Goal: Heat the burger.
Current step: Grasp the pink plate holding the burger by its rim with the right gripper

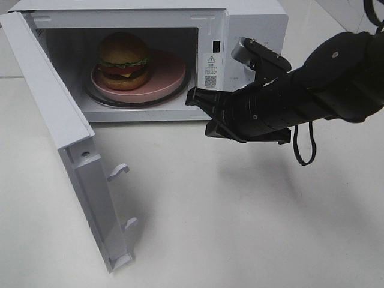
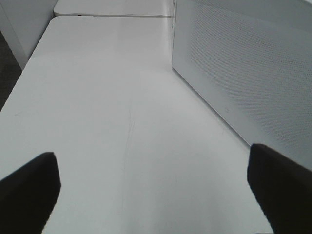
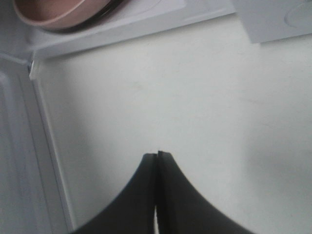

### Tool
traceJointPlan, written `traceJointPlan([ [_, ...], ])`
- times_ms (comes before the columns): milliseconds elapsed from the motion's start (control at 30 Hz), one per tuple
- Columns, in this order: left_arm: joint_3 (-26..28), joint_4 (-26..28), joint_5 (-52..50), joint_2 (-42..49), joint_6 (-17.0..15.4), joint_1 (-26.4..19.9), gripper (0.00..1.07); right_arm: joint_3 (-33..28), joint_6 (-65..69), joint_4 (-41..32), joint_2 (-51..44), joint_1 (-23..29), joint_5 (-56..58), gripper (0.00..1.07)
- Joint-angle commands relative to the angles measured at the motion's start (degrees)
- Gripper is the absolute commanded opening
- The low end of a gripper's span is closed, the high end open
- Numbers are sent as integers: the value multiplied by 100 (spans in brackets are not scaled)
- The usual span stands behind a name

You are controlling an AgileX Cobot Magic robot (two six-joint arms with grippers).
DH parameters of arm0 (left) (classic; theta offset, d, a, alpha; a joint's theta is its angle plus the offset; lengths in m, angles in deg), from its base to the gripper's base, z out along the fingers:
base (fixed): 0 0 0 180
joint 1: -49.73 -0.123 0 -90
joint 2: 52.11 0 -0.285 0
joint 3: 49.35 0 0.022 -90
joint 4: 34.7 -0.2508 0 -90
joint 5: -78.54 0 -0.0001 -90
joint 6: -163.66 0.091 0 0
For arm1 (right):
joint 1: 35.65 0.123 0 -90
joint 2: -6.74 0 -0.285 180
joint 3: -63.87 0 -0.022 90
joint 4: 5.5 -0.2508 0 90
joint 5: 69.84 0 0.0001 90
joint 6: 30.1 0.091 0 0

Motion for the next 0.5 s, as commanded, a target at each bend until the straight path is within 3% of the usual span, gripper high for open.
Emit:
traceJointPlan([
  [33, -23, 40, -80, 109, 0, 0, 98, 103, -218, 882, -269, -11, 894, 0],
  [167, -23, 40, -80, 109, 0, 0, 98, 321, -97, 2229, -481, -11, 2005, 0],
  [267, -23, 40, -80, 109, 0, 0, 98, 372, -97, 2418, -493, -11, 2252, 0],
  [333, -23, 40, -80, 109, 0, 0, 98, 659, -246, 3203, -493, -11, 3163, 0],
  [500, -23, 40, -80, 109, 0, 0, 98, 877, -762, 3810, -493, -11, 3724, 1],
])
